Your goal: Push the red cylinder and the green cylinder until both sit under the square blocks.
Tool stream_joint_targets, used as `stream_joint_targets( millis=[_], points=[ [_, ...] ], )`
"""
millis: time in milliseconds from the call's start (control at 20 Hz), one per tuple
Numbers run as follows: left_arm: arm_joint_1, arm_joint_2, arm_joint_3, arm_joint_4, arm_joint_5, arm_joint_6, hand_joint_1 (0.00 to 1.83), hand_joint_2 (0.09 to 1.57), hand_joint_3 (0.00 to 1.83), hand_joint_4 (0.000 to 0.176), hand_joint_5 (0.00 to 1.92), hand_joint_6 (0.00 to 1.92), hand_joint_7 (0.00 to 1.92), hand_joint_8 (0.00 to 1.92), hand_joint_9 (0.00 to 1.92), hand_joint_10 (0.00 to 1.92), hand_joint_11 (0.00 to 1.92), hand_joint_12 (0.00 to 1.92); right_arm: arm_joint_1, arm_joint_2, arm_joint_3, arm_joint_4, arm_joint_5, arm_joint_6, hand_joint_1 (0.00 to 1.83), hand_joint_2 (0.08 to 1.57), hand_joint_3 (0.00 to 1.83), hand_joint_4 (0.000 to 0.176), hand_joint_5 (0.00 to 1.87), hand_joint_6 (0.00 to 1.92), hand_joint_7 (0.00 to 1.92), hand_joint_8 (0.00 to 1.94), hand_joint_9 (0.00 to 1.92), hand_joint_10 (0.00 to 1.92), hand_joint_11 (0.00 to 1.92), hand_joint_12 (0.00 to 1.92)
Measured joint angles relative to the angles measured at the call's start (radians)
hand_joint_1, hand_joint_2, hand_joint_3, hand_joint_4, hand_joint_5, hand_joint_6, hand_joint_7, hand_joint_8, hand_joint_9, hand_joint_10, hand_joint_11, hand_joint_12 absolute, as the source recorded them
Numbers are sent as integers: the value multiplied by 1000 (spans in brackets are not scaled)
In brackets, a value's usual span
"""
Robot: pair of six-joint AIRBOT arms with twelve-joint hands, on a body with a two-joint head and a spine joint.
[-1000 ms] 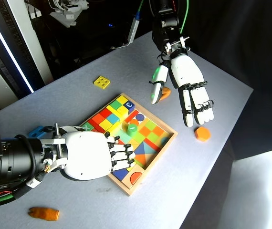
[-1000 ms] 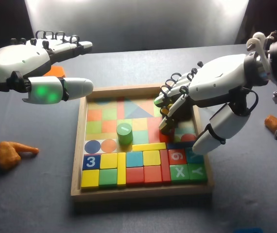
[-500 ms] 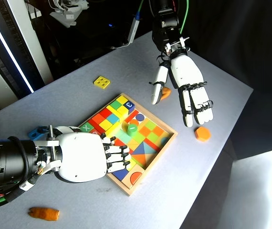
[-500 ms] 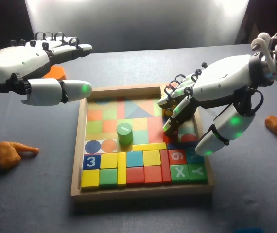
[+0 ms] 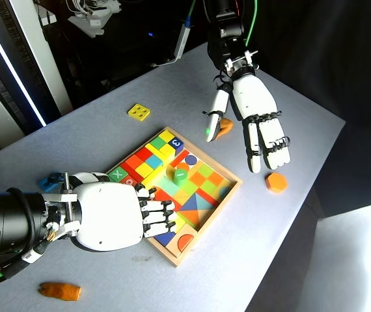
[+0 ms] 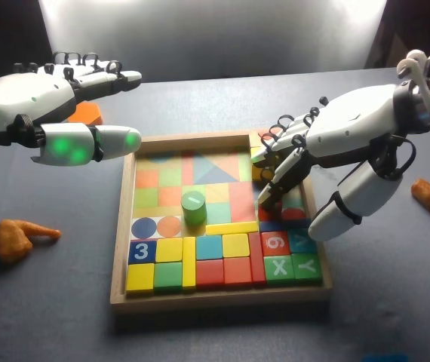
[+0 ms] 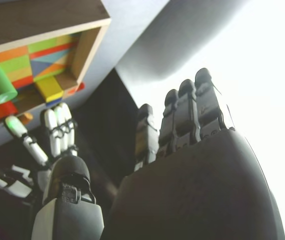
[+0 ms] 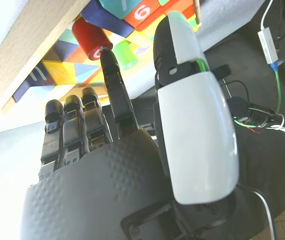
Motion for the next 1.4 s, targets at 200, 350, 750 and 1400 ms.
stream_joint_targets(
  millis=[200, 350, 750, 1400],
  points=[
    [0, 0, 0, 0, 0, 0, 28, 1144, 0, 131, 105, 0, 27, 1, 0, 0, 13, 15, 0, 17, -4, -2, -1, 5, 402, 1096, 0, 118, 539, 6, 16, 1, 0, 0, 0, 500],
    [1, 0, -2, 0, 0, 0, 38, 1153, 1, 124, 104, 0, 24, 1, 0, 0, 17, 19, 0, 21, -8, 1, -1, 10, 414, 1099, 0, 112, 585, 7, 5, 0, 0, 0, 0, 457],
    [2, 0, -2, -3, -2, 0, 46, 1164, 6, 134, 118, 3, 35, 4, 0, 0, 8, 30, 0, 39, -21, 5, 5, 27, 435, 1076, 0, 101, 727, 12, 58, 4, 0, 0, 0, 486],
    [3, 0, -2, -5, -2, 0, 73, 1140, 0, 129, 136, 2, 60, 0, 22, 0, 0, 111, 0, 51, -35, 3, 11, 35, 392, 1098, 1, 91, 741, 1, 59, 1, 0, 0, 0, 511]
  ],
)
